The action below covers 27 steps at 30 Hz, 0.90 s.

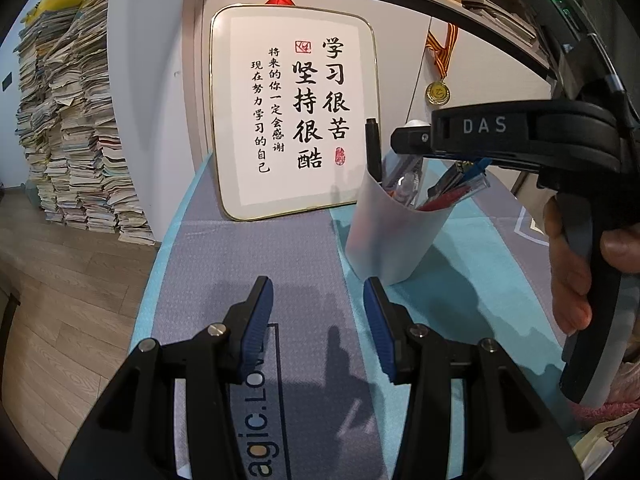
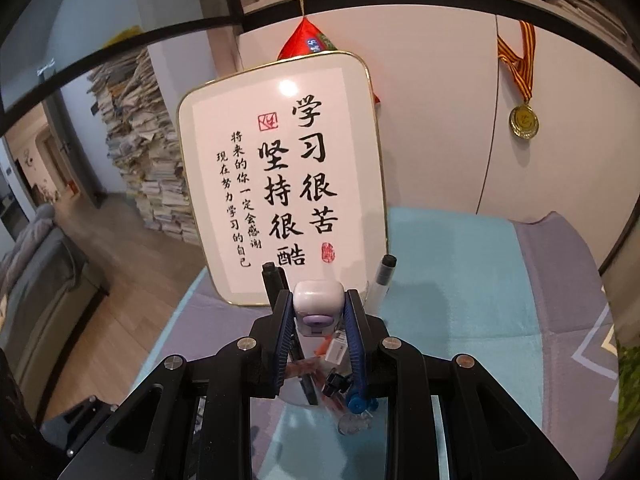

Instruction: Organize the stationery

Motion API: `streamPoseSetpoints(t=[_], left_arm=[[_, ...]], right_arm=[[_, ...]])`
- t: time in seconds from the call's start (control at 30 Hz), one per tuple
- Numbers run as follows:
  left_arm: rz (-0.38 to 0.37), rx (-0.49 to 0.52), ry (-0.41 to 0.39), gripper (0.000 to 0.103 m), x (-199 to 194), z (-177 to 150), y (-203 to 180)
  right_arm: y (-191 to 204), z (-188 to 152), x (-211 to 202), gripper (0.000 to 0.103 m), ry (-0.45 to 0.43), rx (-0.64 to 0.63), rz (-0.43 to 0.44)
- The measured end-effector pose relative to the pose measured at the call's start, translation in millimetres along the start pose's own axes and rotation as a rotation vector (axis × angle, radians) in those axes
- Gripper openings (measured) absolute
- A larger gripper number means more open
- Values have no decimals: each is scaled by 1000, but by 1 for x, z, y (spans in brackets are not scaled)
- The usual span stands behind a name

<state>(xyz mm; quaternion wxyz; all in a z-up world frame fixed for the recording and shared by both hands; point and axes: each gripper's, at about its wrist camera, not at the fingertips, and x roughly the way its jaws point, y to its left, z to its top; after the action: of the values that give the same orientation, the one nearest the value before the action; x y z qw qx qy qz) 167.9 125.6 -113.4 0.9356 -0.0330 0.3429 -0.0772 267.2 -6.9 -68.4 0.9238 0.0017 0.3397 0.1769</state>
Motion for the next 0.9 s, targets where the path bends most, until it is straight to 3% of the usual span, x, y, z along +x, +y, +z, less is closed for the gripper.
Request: streamPoseSetpoints(t=[0.43,0.57,0.73,0.9], left_arm=[[-2,1,4,45,0,1,-3],[-3,1,-2,48,-2,2,-5],[-7,15,-23,51,-10,4,-12],[-13,34,-58,61,-22,8,-23]], right_arm=[[1,-2,1,27,73,-1,5],[-5,0,-20,39,25,36,38],[-12,-3,-39,39,-9,52,25],[-19,-14,-59,39,-4,68,15]])
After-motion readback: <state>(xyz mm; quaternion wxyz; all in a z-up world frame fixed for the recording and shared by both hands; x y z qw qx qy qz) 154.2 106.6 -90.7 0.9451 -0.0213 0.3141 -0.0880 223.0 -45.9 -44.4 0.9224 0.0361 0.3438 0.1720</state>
